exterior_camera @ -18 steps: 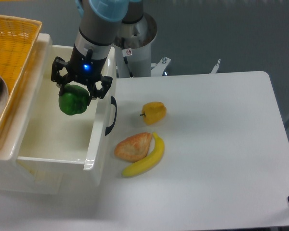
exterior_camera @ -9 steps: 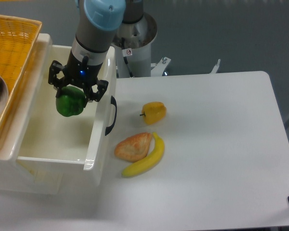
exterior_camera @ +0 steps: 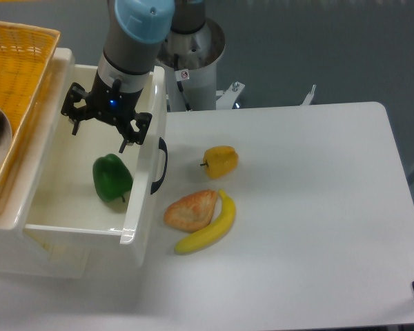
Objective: Place the green pepper in the upper white drawer
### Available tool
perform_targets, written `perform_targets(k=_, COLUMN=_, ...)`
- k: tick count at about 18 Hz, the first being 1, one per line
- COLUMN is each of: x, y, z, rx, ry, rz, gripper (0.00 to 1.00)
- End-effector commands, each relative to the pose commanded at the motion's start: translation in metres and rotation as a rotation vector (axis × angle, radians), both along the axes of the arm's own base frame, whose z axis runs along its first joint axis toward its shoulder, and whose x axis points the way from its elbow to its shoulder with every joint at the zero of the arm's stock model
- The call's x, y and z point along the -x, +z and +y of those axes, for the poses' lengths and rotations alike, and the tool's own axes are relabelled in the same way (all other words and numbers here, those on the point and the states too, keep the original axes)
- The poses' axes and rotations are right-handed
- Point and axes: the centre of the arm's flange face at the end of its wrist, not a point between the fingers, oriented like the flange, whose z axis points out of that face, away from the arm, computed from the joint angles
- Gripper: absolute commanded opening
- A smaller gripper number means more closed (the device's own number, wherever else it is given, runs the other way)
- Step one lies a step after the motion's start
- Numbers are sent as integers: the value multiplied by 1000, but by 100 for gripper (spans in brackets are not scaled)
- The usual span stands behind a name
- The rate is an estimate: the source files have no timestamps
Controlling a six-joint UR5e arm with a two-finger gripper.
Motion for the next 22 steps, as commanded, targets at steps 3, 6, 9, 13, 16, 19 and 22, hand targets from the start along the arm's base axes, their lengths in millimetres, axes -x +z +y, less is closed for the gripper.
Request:
perform_targets(k=3, x=6, y=8, z=-2, rx=-16, ry=12, rz=12, gripper=100)
perform_targets(k=6, x=23, y=13, z=-13, rx=-10, ry=49, rz=41, gripper=100)
perform_targets(k=9, x=43, y=18, z=-26, rx=-6, ry=82, rz=73, gripper=100)
perform_targets(k=13, x=58, y=14, z=-36, rx=47, ry=49, rz=165, gripper=100)
perform_targets(k=16, x=82, y=9, z=-49, rx=109, ry=36, rz=248, gripper=100)
perform_targets(k=19, x=91, y=1, z=-53, rx=178, ry=39, rz=298, gripper=100)
perform_targets(k=22, x=96, y=-11, z=-53, rx=219, ry=-21, rz=329, gripper=100)
